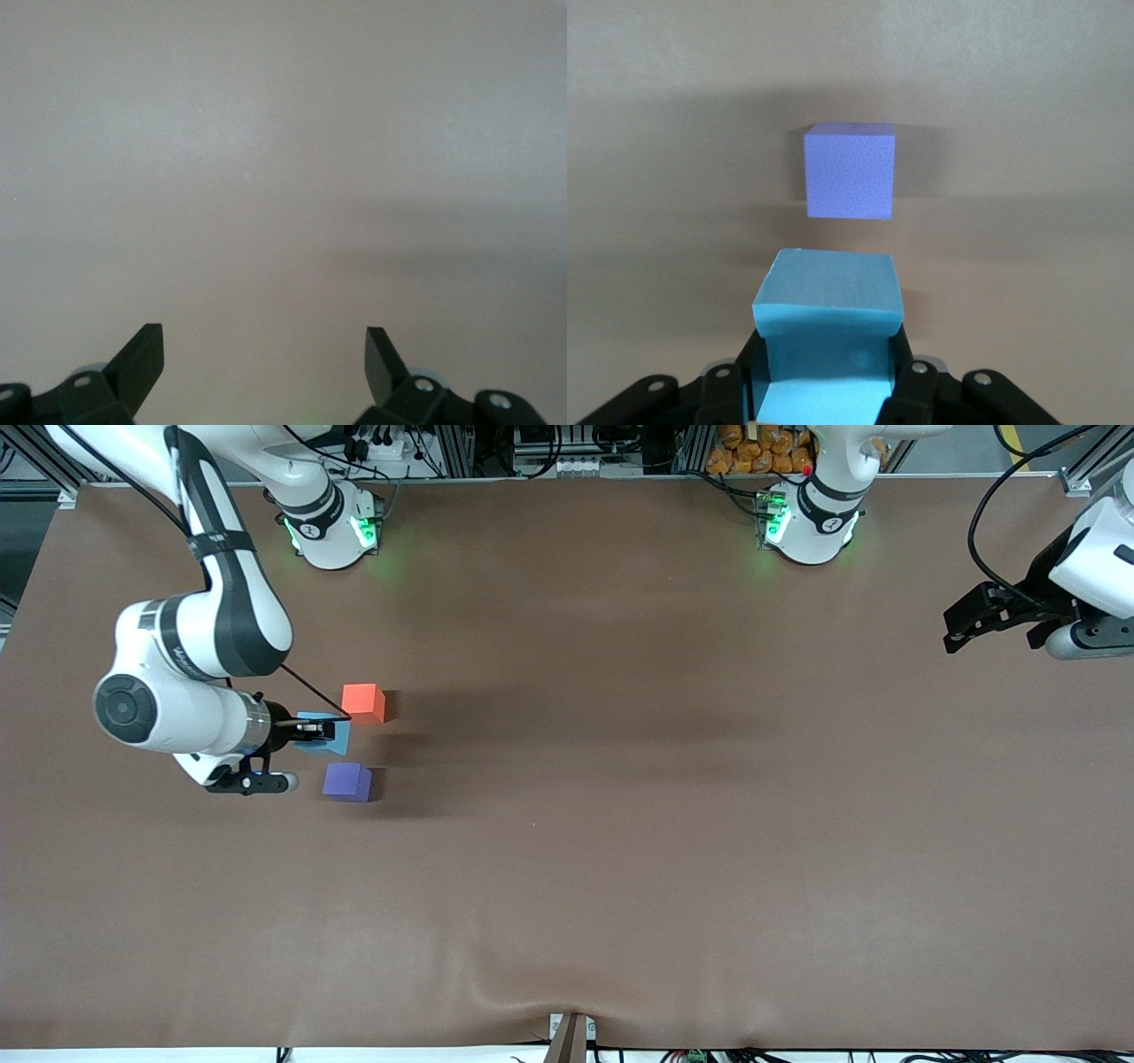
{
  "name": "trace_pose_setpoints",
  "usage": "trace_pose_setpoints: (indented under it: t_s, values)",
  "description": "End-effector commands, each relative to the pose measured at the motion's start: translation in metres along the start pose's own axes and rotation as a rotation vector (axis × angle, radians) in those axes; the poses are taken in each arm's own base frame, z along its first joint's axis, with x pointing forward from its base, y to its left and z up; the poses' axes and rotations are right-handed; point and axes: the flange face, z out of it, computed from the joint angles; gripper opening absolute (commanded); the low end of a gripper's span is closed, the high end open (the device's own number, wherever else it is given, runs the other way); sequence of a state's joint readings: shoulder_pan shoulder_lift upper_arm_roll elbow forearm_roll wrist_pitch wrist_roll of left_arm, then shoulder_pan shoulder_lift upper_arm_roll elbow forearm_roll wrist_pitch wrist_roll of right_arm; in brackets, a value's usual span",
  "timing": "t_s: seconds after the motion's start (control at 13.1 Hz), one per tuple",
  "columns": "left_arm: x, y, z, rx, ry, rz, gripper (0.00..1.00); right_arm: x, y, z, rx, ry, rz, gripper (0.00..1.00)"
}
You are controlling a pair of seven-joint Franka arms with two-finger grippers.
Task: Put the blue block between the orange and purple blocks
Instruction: 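Carry the light blue cube with the right gripper toward the purple cube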
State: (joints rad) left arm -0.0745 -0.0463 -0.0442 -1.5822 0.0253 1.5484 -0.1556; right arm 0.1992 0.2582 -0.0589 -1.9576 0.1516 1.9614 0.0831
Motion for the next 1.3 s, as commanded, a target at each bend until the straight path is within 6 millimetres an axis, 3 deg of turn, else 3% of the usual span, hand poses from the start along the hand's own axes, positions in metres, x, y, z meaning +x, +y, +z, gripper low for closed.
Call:
trace_pose_setpoints:
  t_s: [0.0,0.31,1.07,1.23]
  values:
    - [0.001,-0.003,-0.008,0.003,0.017,0.015,1.0,-0.023,0.003,0.013,-0.006,0.039,-0.024,0.21]
    - [0.001,-0.003,-0.007,0.003,0.016,0.015,1.0,-0.026,0.003,0.043,-0.013,0.073,-0.035,0.21]
    - [-0.005,-0.004,-0.016,0.005,0.03,0.014,1.0,-0.017,0.002,0.08,-0.026,0.065,-0.037,0.21]
    - [-0.004,-0.003,-0.015,0.005,0.03,0.016,1.0,-0.015,0.005,0.095,-0.029,0.069,-0.032,0.21]
